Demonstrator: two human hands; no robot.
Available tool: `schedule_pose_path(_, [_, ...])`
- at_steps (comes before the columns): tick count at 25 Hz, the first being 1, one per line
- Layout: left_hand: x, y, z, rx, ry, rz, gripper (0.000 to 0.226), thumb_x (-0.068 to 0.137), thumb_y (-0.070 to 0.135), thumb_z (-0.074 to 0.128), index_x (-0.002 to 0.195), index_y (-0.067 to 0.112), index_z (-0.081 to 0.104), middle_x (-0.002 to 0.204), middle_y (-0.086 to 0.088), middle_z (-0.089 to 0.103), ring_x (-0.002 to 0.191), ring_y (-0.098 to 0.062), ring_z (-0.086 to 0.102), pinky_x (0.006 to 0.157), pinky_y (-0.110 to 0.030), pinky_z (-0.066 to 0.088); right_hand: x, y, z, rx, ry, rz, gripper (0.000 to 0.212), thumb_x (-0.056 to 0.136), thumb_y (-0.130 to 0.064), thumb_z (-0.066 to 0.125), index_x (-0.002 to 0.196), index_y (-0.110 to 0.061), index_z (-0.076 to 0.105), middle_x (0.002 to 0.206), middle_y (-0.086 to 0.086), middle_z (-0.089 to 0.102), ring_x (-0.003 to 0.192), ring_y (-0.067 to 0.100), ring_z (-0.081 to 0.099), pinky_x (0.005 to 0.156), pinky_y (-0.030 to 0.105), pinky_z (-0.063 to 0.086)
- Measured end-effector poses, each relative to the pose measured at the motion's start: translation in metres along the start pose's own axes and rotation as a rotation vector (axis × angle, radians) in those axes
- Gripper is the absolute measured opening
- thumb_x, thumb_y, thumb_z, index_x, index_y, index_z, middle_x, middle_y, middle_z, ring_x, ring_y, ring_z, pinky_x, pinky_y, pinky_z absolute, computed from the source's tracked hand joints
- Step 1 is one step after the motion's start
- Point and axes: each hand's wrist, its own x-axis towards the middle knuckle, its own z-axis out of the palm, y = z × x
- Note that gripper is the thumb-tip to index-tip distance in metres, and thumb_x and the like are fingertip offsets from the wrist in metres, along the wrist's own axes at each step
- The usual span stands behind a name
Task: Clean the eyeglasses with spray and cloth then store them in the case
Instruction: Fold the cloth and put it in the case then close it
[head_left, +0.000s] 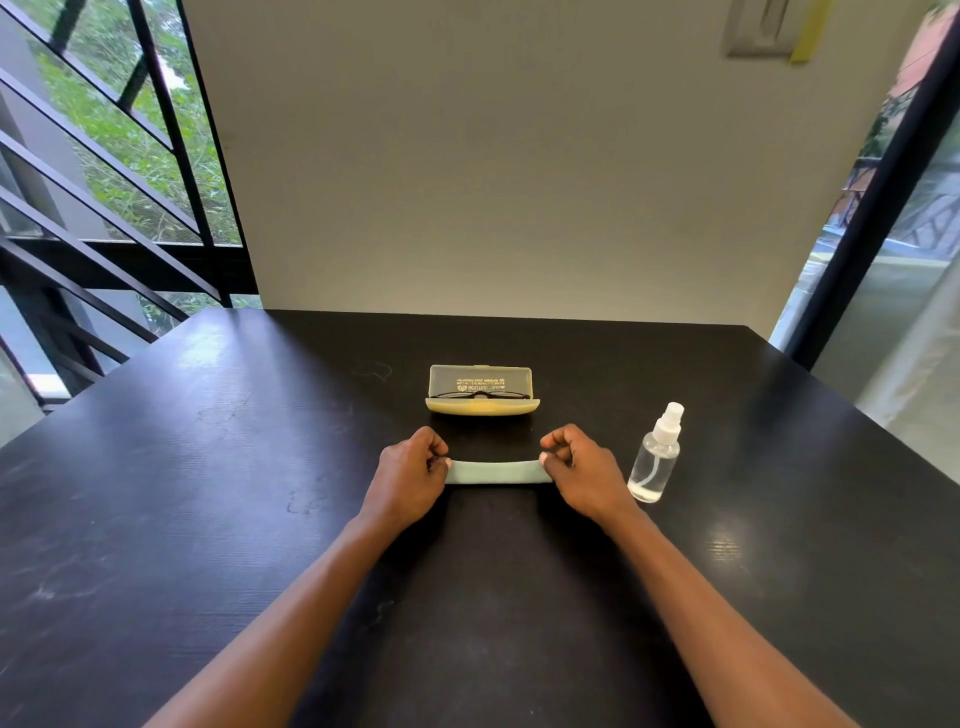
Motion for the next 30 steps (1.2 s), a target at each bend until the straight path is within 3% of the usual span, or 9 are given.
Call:
schedule_pose_path(6, [0.002, -0.001, 0.003, -0.012, 0.006, -0.039, 0.007, 0.087, 0.01, 0.06, 0.092, 0.013, 0.057, 0.087, 0.002, 0.058, 0.071, -0.006, 0.051, 0.056, -0.008, 0.037, 0.004, 0.001, 0.002, -0.071, -0.012, 0.032, 0.007, 0.091, -0.023, 0.057, 0.097, -0.023, 0.055, 0.088, -0.009, 0.058, 0.083, 0.008, 0.055, 0.071, 0.022, 0.041])
schedule_pose_path(13, [0.005, -0.001, 0.004, -0.021, 0.006, -0.089, 0.008, 0.084, 0.009, 0.064, 0.089, 0.012, 0.058, 0.085, -0.005, 0.061, 0.068, -0.012, 0.054, 0.058, -0.015, 0.041, 0.004, -0.002, 0.003, -0.187, -0.003, 0.062, 0.003, 0.09, -0.022, 0.056, 0.089, -0.022, 0.059, 0.086, -0.005, 0.059, 0.079, 0.01, 0.054, 0.069, 0.025, 0.042])
schedule_pose_path(17, [0.009, -0.003, 0.004, 0.06, 0.018, -0.083, 0.003, 0.083, 0.013, 0.065, 0.085, 0.014, 0.063, 0.089, -0.005, 0.059, 0.075, -0.009, 0.047, 0.056, -0.013, 0.032, 0.003, -0.002, 0.003, -0.216, 0.013, 0.068, 0.004, 0.089, -0.019, 0.056, 0.088, -0.02, 0.06, 0.091, 0.0, 0.062, 0.08, 0.012, 0.055, 0.07, 0.026, 0.043])
schedule_pose_path(21, [0.012, -0.003, 0.002, 0.069, 0.044, -0.094, 0.014, 0.084, 0.005, 0.057, 0.088, 0.012, 0.068, 0.096, -0.008, 0.062, 0.084, -0.01, 0.047, 0.069, -0.018, 0.036, 0.002, -0.005, 0.004, -0.24, 0.05, 0.054, 0.014, 0.09, -0.015, 0.051, 0.098, -0.013, 0.064, 0.104, 0.008, 0.061, 0.091, 0.019, 0.058, 0.08, 0.031, 0.047])
schedule_pose_path(25, [0.002, 0.0, 0.002, 0.15, 0.104, 0.054, 0.016, 0.087, 0.013, 0.056, 0.093, 0.02, 0.068, 0.095, 0.001, 0.053, 0.087, -0.017, 0.055, 0.077, -0.032, 0.045, -0.006, -0.012, 0.015, -0.383, 0.111, -0.092, 0.028, 0.092, -0.01, 0.046, 0.115, -0.014, 0.061, 0.111, 0.007, 0.053, 0.099, 0.022, 0.053, 0.082, 0.029, 0.044])
schedule_pose_path(27, [-0.002, 0.002, 0.006, 0.25, 0.064, 0.164, 0.018, 0.087, 0.019, 0.055, 0.097, 0.025, 0.067, 0.101, 0.005, 0.056, 0.096, -0.015, 0.051, 0.077, -0.031, 0.035, -0.01, -0.017, 0.021, -0.449, 0.094, -0.215, 0.032, 0.091, -0.009, 0.046, 0.119, -0.015, 0.06, 0.112, 0.006, 0.054, 0.103, 0.023, 0.049, 0.085, 0.032, 0.045])
schedule_pose_path(30, [-0.004, 0.002, 0.01, 0.36, -0.014, 0.181, 0.02, 0.089, 0.025, 0.051, 0.101, 0.029, 0.066, 0.108, 0.008, 0.057, 0.101, -0.014, 0.046, 0.077, -0.031, 0.024, -0.013, -0.019, 0.026, -0.48, -0.032, -0.294, 0.037, 0.09, -0.007, 0.045, 0.124, -0.015, 0.058, 0.115, 0.005, 0.054, 0.105, 0.023, 0.046, 0.09, 0.034, 0.044])
